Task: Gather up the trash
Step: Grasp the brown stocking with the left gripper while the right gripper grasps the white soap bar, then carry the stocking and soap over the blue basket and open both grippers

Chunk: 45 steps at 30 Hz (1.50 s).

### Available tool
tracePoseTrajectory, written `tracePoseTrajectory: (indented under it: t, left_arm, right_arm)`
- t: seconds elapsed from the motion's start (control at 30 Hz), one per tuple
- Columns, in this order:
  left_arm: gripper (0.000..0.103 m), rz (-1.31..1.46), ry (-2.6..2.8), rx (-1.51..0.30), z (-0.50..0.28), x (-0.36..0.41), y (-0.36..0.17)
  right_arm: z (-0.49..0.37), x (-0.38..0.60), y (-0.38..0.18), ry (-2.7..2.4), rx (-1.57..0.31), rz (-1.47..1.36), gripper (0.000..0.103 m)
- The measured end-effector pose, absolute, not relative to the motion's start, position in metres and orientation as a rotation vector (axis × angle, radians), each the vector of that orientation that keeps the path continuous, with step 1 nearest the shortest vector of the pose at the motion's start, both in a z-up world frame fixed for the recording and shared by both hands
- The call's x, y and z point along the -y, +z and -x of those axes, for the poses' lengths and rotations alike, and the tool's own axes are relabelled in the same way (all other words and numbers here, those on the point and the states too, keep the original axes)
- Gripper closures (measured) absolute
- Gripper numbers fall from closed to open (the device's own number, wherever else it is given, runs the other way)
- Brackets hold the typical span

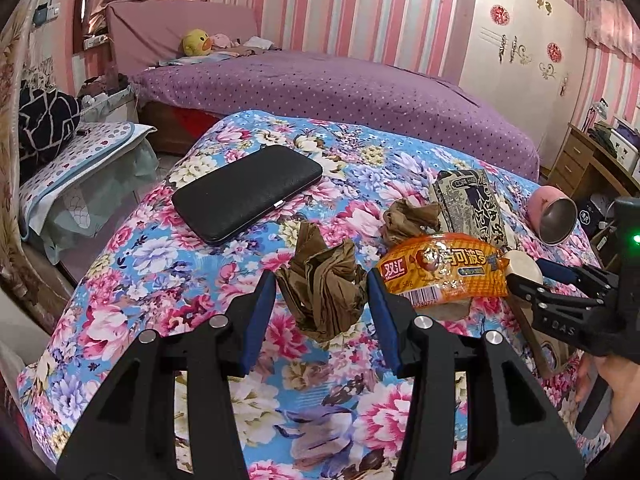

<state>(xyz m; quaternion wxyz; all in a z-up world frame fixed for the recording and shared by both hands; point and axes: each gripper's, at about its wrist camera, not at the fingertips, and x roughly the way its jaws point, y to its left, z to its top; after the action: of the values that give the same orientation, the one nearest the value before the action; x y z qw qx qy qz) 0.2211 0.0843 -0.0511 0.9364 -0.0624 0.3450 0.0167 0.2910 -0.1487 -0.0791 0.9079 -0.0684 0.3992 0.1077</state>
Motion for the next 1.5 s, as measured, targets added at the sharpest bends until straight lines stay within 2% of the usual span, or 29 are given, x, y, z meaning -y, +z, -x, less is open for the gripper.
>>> tracePoseTrajectory:
  t: [0.4, 0.7, 1.5]
  left_arm:
    - [0.057, 0.106, 0.024, -0.688, -0.217, -0.075, -0.044]
    - [0.057, 0.084, -0.015, -0.686, -0.207, -0.048, -0.041]
    - [0.057, 0.045, -0.223, -0.675, -0.159, 0.109, -0.043]
  right_arm:
    - [-0.269, 0.157, -0.060, 0.209, -0.721, 0.156, 0.042]
    - [-0.223, 0.205, -0.046, 0.142, -0.681, 0.123, 0.042]
    - [-0.123, 0.352, -0.037, -0.105, -0.644, 0.049, 0.042]
